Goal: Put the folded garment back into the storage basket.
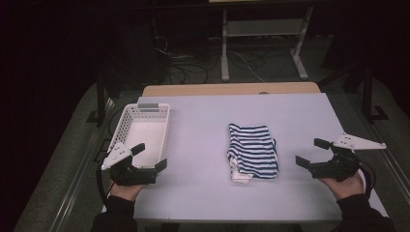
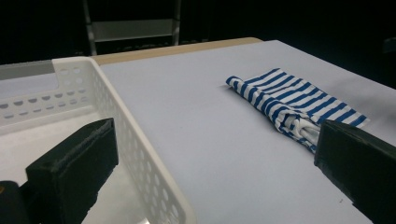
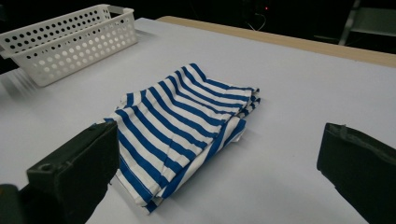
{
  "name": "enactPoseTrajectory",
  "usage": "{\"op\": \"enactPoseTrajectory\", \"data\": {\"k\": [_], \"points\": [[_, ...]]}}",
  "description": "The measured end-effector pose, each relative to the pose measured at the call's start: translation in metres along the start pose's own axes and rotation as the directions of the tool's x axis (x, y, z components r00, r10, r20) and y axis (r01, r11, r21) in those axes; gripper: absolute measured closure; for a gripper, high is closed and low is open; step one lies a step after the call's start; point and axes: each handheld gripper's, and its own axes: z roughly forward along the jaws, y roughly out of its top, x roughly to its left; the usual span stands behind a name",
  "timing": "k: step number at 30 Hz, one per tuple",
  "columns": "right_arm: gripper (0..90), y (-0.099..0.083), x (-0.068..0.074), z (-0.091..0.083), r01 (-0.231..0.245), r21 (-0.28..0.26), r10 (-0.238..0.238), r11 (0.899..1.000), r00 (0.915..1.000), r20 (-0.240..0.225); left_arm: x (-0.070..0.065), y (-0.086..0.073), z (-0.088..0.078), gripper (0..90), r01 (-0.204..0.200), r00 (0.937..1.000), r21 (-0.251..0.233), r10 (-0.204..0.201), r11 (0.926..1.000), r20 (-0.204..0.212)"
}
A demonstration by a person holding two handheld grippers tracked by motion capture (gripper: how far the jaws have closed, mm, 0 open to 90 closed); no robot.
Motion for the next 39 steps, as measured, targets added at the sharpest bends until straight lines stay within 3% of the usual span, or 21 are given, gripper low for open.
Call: {"op": "enactPoseTrajectory", "data": {"k": [3, 9, 21, 39], "points": [[0.0, 0.003, 0.002, 0.001, 0.004, 0.002, -0.004, 1.000, 1.0000, -0.007, -0.002, 0.003, 0.001, 0.0, -0.001, 1.0000, 0.001, 0.001, 1.0000, 0.006], [0.0, 0.009, 0.006, 0.002, 0.017, 0.005, -0.017, 1.000, 0.9997, -0.016, -0.009, 0.015, 0.008, 0.0, -0.040, 0.9988, 0.023, 0.039, 0.9989, 0.031], [0.0, 0.017, 0.012, 0.013, 0.031, 0.071, -0.027, 0.997, 0.9983, -0.051, -0.016, 0.042, 0.031, 0.0, -0.089, 0.9944, 0.056, 0.085, 0.9945, 0.062], [0.0, 0.018, 0.019, 0.033, 0.013, 0.155, 0.000, 0.988, 0.9964, -0.085, -0.019, 0.062, 0.068, 0.0, -0.077, 0.9918, 0.096, 0.066, 0.9924, 0.110]]}}
